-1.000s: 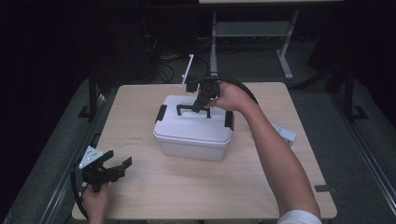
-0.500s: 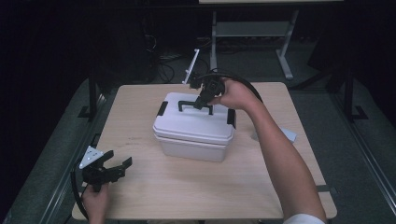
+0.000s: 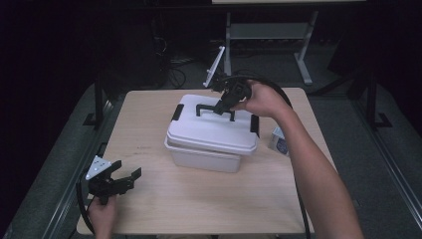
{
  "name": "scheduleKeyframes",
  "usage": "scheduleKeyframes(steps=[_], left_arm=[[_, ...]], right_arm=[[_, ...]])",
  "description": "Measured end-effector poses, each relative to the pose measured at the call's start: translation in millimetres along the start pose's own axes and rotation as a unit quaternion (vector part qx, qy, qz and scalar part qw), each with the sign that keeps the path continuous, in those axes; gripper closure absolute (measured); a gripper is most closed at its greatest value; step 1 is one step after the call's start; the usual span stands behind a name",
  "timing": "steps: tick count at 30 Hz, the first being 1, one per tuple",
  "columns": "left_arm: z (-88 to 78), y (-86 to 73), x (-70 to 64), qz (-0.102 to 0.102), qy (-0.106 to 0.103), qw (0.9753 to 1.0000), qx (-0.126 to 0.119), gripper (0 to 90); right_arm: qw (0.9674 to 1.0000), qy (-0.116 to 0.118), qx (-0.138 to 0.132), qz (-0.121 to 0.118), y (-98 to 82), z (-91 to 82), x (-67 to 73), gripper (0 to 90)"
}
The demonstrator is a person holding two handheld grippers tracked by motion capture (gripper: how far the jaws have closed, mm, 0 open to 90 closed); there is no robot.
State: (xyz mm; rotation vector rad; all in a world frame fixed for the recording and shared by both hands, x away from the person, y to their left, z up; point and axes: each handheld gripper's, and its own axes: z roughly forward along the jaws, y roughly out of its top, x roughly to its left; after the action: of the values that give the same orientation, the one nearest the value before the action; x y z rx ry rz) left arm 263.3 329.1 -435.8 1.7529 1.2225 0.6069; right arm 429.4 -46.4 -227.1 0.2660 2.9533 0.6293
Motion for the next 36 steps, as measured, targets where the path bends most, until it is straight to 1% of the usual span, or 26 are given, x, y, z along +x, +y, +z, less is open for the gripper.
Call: scheduleKeyframes(steps=[3,8,10,11,12,14,18,21,22,23,24,36], left_arm=[[-0.5,-0.1,0.5,-0.004,0.0,1.0,-0.002,14.9],[-0.4,-0.1,-0.3,-0.002,0.001,1.0,-0.002,14.9],[-0.3,-0.1,-0.8,0.001,0.001,1.0,-0.001,14.9],[-0.3,-0.1,-0.8,0.001,0.001,1.0,-0.001,14.9],[-0.1,0.0,-1.2,0.002,0.002,1.0,0.0,14.9],[0.0,0.0,-1.4,0.002,0.002,1.0,0.0,14.9],[0.3,-0.1,-1.5,0.002,0.002,1.0,0.001,14.9],[0.3,-0.1,-1.6,0.003,0.002,1.0,0.001,14.9],[0.3,-0.1,-1.8,0.003,0.002,1.0,0.001,14.9],[0.3,-0.1,-1.8,0.003,0.002,1.0,0.001,14.9],[0.2,0.0,-2.2,0.004,0.003,1.0,0.002,14.9],[0.6,-0.1,-4.0,0.009,0.005,0.9999,0.005,14.9]], right_arm=[[1.0,-0.002,-0.002,-0.001,-5.9,-7.6,4.3,84.6],[0.9999,-0.006,-0.007,0.006,-19.0,-17.8,12.3,84.6],[0.9999,-0.007,-0.006,0.009,-25.8,-21.7,15.6,84.6],[0.9999,-0.007,-0.006,0.009,-25.8,-21.7,15.6,84.6],[0.9998,-0.01,-0.005,0.014,-32.2,-25.5,18.3,84.6],[0.9998,-0.013,-0.008,0.015,-37.9,-29.3,19.9,84.6],[0.9994,-0.016,-0.012,0.027,-50.4,-37.8,24.9,84.6],[0.9994,-0.021,-0.011,0.027,-59.4,-42.8,29.7,84.6],[0.9992,-0.022,-0.011,0.03,-62.4,-44.4,32.0,84.6],[0.9992,-0.022,-0.011,0.03,-62.4,-44.4,32.0,84.6],[0.9991,-0.024,-0.013,0.031,-68.6,-48.0,35.3,84.6],[0.998,-0.037,-0.014,0.05,-104.3,-66.1,51.2,84.6]])
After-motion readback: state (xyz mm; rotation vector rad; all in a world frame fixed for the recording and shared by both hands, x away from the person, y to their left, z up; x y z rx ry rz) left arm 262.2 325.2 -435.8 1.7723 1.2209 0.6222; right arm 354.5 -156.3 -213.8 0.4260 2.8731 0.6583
